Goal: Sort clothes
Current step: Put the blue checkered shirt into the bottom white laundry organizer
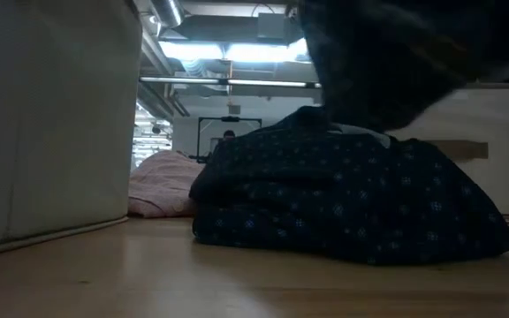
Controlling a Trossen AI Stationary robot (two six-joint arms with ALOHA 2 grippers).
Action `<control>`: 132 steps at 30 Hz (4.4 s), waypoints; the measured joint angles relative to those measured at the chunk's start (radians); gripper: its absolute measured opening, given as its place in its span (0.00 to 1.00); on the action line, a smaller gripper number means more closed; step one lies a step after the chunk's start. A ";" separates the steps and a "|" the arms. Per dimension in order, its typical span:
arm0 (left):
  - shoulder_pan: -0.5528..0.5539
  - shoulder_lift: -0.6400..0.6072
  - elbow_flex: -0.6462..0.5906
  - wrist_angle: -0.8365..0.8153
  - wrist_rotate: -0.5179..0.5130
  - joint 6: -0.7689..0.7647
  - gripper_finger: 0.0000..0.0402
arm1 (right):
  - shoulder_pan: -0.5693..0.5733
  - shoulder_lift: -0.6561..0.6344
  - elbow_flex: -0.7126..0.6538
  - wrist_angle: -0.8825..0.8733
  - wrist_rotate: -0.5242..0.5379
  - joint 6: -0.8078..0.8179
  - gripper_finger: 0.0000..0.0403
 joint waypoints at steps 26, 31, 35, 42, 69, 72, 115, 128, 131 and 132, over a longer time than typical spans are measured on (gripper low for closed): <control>-0.195 -0.413 0.047 -0.113 -0.362 0.027 0.36 | -0.302 0.300 0.002 1.108 -0.564 0.209 0.04; -0.195 -0.426 0.047 -0.121 -0.380 0.046 0.36 | -0.317 0.447 0.103 1.175 -0.626 0.302 0.04; -0.195 -0.432 0.047 -0.136 -0.380 0.048 0.36 | -0.307 0.590 0.270 1.085 -0.674 0.346 0.04; -0.195 -0.440 0.046 -0.183 -0.379 0.045 0.36 | -0.272 0.751 0.440 0.858 -0.678 0.345 0.04; -0.195 -0.441 0.046 -0.176 -0.400 0.053 0.36 | -0.271 0.831 0.410 0.160 -0.685 0.405 0.37; -0.195 -0.437 0.046 -0.177 -0.400 0.053 0.36 | -0.271 0.835 0.409 0.069 -0.683 0.398 0.51; -0.311 -0.110 -0.355 0.052 -0.247 -0.183 0.36 | 0.142 0.539 -0.423 -0.785 0.101 1.202 0.49; -0.335 -0.098 -0.499 0.297 -0.363 -0.238 0.36 | 0.142 0.539 -0.515 -0.476 0.184 1.137 0.49; -0.336 -0.077 -0.552 0.396 -0.380 -0.223 0.36 | 0.142 0.539 -0.531 -0.424 0.204 1.098 0.49; -0.335 -0.070 -0.566 0.427 -0.384 -0.216 0.36 | 0.142 0.539 -0.535 -0.408 0.210 1.089 0.49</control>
